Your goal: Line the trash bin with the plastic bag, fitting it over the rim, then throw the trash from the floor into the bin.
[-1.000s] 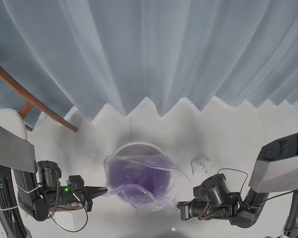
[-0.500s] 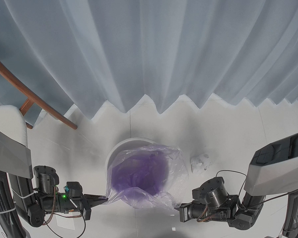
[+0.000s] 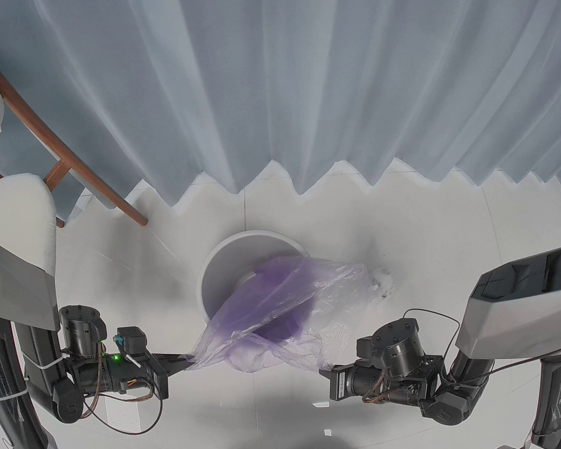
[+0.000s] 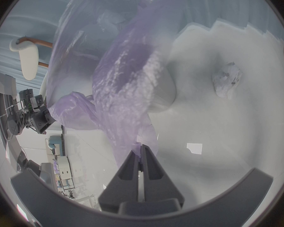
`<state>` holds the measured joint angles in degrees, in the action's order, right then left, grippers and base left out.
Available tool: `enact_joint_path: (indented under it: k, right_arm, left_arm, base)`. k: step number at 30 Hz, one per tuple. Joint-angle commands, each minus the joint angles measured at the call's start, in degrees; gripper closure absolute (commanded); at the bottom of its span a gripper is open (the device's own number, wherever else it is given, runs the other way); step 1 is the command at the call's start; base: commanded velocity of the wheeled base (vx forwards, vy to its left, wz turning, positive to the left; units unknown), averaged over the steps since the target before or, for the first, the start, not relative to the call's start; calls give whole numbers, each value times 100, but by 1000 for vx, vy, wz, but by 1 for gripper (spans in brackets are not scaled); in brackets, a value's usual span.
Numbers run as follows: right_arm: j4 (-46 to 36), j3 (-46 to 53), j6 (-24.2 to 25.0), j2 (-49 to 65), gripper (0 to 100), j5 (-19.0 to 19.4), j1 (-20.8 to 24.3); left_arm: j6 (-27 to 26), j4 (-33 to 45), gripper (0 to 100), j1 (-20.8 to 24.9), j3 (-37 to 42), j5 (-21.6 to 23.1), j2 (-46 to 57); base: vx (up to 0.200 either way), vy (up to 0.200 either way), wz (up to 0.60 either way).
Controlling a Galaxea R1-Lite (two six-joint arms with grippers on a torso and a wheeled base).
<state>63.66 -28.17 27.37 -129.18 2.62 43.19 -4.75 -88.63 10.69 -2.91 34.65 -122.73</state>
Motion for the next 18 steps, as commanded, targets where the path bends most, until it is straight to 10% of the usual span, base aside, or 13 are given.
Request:
enact_joint_path:
  k: [1, 4, 18]
  right_arm:
    - [15, -180, -3, -239, 100, 19, -30]
    - [-11, -320, -3, -292, 100, 28, -48]
    - [15, 57, 5, -441, 100, 344, -232]
  left_arm:
    - [-1177, 3, 100, -50, -306, -90, -58]
    - [-2223, 109, 100, -217, -465, -81, -462]
    - [-2522, 1893, 100, -137, -772, 113, 162]
  base:
    - [0, 0, 0]
    - [0, 0, 0]
    - [0, 0, 0]
